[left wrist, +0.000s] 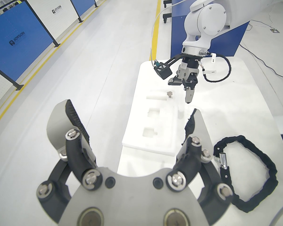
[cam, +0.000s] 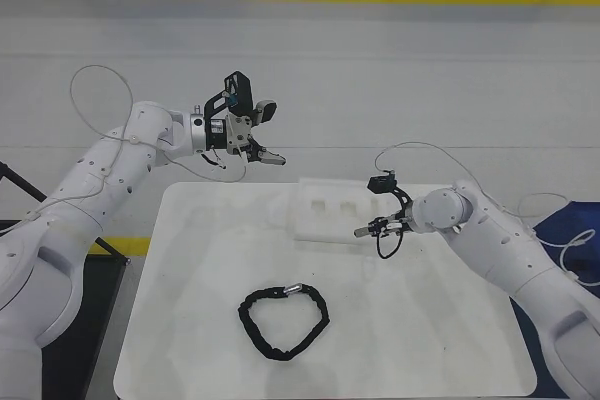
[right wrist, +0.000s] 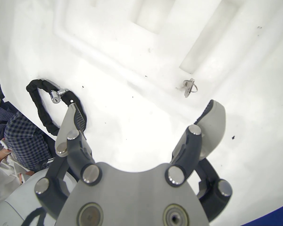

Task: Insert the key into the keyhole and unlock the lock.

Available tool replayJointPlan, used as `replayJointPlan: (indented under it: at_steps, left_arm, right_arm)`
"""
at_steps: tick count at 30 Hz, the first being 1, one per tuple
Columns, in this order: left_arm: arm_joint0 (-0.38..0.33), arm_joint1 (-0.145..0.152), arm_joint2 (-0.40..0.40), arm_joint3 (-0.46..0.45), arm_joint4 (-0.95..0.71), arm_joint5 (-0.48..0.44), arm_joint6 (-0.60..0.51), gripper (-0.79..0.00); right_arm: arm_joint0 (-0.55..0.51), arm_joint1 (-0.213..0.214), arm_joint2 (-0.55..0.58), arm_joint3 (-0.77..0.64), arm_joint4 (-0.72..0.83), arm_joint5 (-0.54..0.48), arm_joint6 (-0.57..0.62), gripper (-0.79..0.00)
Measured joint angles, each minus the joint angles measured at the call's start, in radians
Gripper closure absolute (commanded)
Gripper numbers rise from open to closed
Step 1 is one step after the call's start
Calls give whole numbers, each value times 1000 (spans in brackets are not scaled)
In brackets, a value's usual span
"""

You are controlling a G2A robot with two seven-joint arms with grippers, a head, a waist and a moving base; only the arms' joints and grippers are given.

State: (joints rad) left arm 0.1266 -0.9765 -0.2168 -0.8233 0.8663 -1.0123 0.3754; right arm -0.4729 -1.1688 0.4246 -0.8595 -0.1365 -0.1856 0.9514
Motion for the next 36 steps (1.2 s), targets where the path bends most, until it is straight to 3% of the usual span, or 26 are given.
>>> replayJointPlan:
  at_steps: [15,36]
  left_arm:
    - [0,0,0,0,0,0,0,-785]
    - [0,0,0,0,0,0,0,-785]
  right_arm:
    - [62,-121,-31,251,11,-136,18,-785]
    - [57,-124,-29,253,8,-146,7,-785]
